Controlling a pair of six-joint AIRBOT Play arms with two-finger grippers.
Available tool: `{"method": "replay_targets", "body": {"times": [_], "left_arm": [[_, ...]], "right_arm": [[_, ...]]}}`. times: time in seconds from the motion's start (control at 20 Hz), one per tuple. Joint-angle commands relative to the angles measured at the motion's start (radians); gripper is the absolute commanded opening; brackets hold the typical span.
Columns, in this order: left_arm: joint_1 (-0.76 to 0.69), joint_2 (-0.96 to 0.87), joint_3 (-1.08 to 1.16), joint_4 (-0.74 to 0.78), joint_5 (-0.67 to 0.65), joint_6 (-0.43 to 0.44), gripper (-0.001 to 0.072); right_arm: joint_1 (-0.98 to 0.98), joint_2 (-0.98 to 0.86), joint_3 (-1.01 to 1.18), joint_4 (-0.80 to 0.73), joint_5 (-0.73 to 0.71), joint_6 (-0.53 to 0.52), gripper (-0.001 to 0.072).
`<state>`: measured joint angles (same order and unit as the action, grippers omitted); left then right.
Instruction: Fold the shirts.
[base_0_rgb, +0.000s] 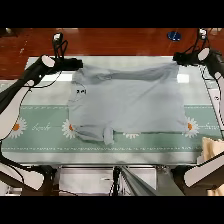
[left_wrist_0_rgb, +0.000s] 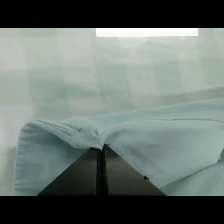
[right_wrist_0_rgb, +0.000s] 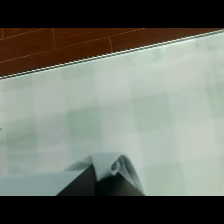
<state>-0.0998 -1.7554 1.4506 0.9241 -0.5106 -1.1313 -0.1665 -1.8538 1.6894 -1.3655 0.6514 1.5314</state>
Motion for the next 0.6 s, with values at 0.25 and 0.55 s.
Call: {"method": "replay_targets", "body": {"times": [0.25, 0.55], "left_arm": [[0.071, 0.038, 0.03, 0.0, -0.629, -0.15, 0.0019], [0.064, -0.034, 0.031, 0.001, -0.582, -0.159, 0.0019]], "right_arm": [[-0.075, 0.072, 0.0, 0.006, 0.497, -0.021, 0.0024], [-0.074, 0.003, 0.0, 0.108, 0.521, -0.028, 0.0025]]}}
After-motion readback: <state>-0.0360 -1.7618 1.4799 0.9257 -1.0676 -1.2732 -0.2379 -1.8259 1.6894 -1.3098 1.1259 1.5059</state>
